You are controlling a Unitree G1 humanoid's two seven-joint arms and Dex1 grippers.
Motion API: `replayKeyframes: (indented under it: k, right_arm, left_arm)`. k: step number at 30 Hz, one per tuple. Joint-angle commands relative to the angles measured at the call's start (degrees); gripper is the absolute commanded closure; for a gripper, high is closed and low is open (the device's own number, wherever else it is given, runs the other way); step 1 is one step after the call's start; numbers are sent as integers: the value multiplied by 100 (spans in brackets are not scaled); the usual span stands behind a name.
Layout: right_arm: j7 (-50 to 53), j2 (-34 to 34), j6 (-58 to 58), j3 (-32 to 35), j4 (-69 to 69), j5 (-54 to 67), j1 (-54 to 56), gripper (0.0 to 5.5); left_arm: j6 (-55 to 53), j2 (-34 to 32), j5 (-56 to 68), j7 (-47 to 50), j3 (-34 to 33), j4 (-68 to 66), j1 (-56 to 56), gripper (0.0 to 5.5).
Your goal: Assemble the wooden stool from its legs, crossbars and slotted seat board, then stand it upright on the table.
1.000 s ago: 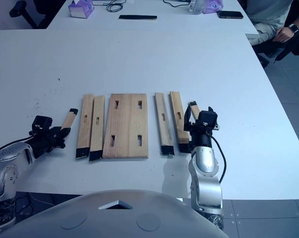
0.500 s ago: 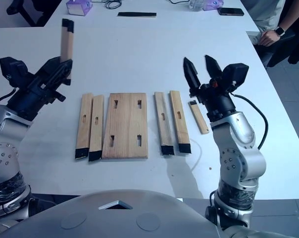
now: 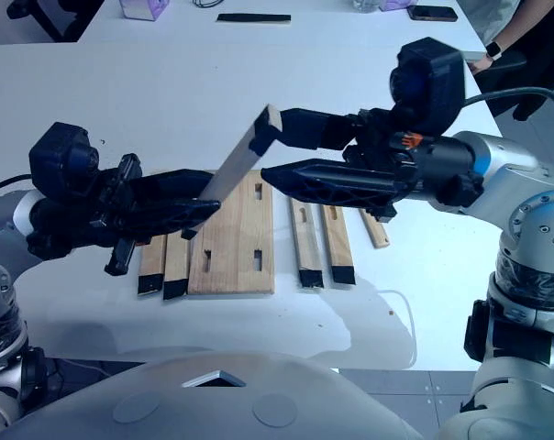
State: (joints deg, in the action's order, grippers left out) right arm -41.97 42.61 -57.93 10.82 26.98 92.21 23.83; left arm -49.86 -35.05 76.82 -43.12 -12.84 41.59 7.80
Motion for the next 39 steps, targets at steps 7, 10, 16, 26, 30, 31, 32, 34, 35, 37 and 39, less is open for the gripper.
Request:
replayKeyframes:
  k: [7,10,16,26,30,31,32,34,35,37,39]
  right_arm:
    - [328,-209,137,-541,426,-267,211,193]
    - [356,-186,179,-554,550,-320,130,235]
    - [258,-82,233,-588,713,-531,-26,325]
    - [-232,204,304,-530,683,-1146,-215,421]
    - [-404,279,341,-547,701,-1437,-277,421]
    - [-445,285,371,-560,710,-1559,-301,421]
    - [-476,280,430,-576,719,-1716,-323,421]
    - [-476,277,663,-642,658,-2223,-319,421]
    - [-498,321,830,-704,594,-2596,-307,421]
    - [-655,506,1301,-880,311,-3552,-303,421]
    - [-1130,843,2159,-1174,-155,-4726,-468,421]
  left_arm:
    - [361,-88,-89,364,359,190,60,420]
    - [446,-143,-135,350,430,308,-53,420]
    - [555,-199,-191,412,496,331,-57,420]
    - [680,-453,-482,102,498,334,-257,420]
    - [602,-598,-551,73,576,262,-370,391]
    - [576,-654,-663,59,647,227,-402,375]
    - [584,-707,-874,33,752,196,-432,357]
    - [736,-753,-1443,20,967,105,-479,333]
    - [854,-764,-1807,41,1085,36,-502,313]
    - [1108,-756,-2550,114,1329,-218,-573,279]
    - [1352,-725,-3063,142,1461,-389,-761,254]
